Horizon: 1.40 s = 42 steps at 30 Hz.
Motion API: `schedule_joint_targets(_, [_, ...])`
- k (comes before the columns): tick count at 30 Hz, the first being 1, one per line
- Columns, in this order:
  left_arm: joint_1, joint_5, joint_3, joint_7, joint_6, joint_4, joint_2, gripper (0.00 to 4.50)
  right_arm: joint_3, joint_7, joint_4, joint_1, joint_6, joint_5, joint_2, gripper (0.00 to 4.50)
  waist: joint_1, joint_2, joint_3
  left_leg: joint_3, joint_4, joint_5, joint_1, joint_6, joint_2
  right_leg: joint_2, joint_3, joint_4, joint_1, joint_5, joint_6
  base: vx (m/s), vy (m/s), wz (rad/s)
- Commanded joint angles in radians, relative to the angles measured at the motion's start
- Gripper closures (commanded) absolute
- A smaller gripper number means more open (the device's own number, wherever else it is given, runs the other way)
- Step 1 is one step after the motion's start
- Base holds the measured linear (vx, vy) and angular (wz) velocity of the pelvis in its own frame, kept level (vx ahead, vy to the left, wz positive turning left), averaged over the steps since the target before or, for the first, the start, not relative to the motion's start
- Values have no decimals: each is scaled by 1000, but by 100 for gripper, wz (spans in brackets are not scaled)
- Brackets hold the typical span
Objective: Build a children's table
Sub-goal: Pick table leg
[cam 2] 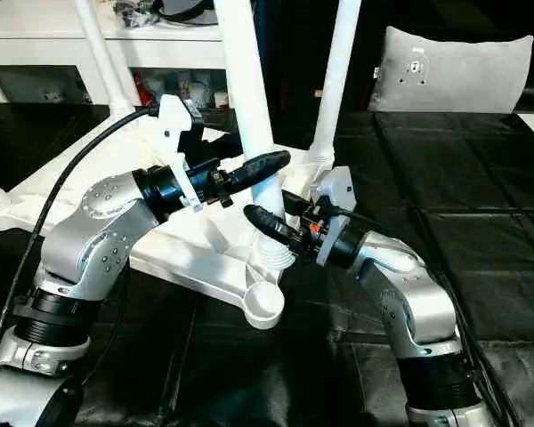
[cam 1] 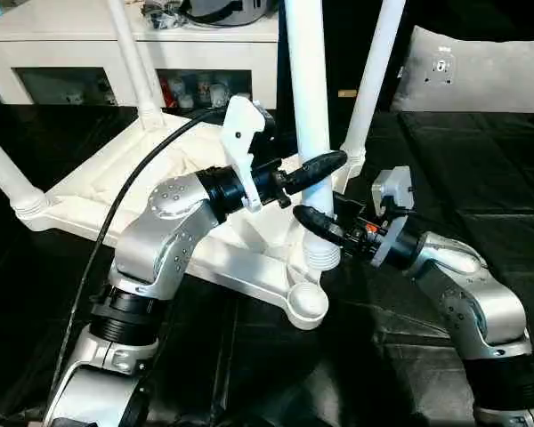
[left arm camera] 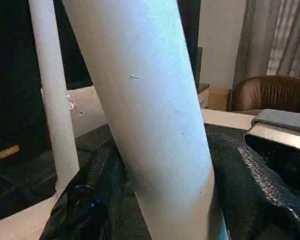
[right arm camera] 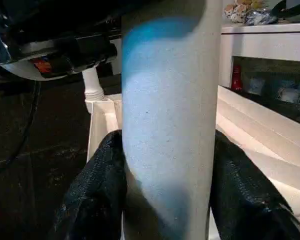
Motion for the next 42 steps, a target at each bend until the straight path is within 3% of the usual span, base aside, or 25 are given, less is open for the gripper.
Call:
schedule_joint_targets(1, [6,-51,12,-11,27,-66,-14,218,0,-18,37,-11,-2,-25,-5,264,-4,-16,-71,-33,-65,-84,33,65,87,-89,32,-60,29,68,-254,0,0,0])
schedule_joint_targets(5, [13,-149,60,51,127,-72,-78,224,-3,-28,52,-18,-17,-32,-4,264,-3,-17,-70,-32,-63,-100,34,62,86,-88,32,-62,29,47,-270,0,0,0])
schedule_joint_targets(11, [-5,-316,161,151,233,-52,-169,256,-4,-35,67,-28,-34,-40,1,264,-4,-18,-69,-31,-63,-119,34,63,84,-87,32,-67,29,16,-268,0,0,0])
schedule_joint_targets(13, [-9,-316,168,158,243,-45,-169,256,-3,-36,68,-29,-36,-40,1,264,-4,-18,-69,-32,-64,-122,34,63,84,-86,33,-69,29,2,-257,0,0,0])
schedule_joint_targets(21, [-20,-151,108,145,167,-39,-94,256,0,-39,72,-38,-45,-40,-2,264,-4,-15,-70,-36,-68,-128,35,52,86,-86,33,-71,28,-5,-233,0,0,0])
schedule_joint_targets(28, [-26,-116,100,142,135,-30,-80,272,2,-52,78,-47,-43,-47,1,264,-5,-14,-70,-35,-67,-123,34,52,86,-87,33,-68,29,28,-242,0,0,0])
schedule_joint_targets(37, [-20,-137,99,134,144,-32,-95,273,9,-54,86,-54,-47,-55,0,264,-4,-13,-71,-35,-66,-119,35,53,86,-87,33,-66,29,40,-248,0,0,0])
schedule_joint_targets(42, [-33,-120,111,153,141,-14,-84,273,11,-53,83,-59,-28,-49,-3,264,-5,-17,-71,-34,-67,-123,35,54,85,-86,33,-67,29,34,-248,0,0,0])
